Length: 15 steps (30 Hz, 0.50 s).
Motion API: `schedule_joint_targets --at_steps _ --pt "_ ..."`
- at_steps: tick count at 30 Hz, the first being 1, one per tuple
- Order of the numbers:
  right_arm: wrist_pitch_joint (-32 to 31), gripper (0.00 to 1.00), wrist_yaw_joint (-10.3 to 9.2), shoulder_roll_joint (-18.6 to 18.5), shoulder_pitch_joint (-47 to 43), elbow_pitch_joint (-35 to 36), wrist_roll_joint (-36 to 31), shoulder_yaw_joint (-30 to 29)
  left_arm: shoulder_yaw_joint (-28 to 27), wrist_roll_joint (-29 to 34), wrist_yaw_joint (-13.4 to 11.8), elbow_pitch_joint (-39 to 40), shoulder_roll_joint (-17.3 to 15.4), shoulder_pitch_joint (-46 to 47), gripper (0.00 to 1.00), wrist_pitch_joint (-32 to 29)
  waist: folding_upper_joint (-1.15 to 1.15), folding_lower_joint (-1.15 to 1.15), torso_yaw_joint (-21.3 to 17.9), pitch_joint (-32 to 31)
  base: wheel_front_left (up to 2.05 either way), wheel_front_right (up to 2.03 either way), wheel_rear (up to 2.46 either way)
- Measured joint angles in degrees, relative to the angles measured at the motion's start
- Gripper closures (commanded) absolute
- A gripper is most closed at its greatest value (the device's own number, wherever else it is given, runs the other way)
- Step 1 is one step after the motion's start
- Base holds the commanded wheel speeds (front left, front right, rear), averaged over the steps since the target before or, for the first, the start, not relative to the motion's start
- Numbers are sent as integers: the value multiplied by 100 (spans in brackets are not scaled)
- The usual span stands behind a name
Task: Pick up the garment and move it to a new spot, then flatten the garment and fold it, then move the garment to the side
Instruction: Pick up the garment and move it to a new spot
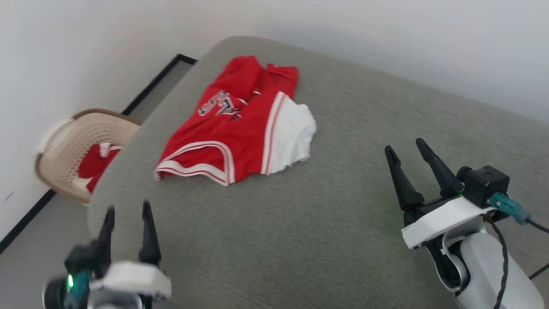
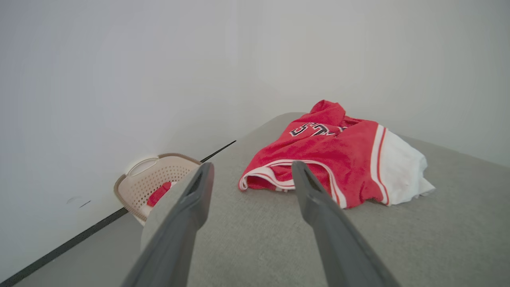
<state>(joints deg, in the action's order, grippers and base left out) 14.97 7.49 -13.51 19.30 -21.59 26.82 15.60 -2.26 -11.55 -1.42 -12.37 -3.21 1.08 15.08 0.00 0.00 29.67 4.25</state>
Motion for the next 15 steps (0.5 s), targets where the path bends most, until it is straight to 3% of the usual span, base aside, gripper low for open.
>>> schedule_joint_targets --at_steps 7,11,15 --pt "1 0 0 -158 85 80 -8 20 158 245 488 -883 -541 1453 0 -181 0 0 -559 300 0 0 0" --pt "1 0 0 -210 267 163 5 -24 200 67 695 -1618 -894 2529 0 -1104 0 0 -939 593 0 0 0" --pt "1 0 0 -202 307 209 58 -108 450 -208 849 -2362 -1316 3136 0 -2553 0 0 -1377 861 0 0 0"
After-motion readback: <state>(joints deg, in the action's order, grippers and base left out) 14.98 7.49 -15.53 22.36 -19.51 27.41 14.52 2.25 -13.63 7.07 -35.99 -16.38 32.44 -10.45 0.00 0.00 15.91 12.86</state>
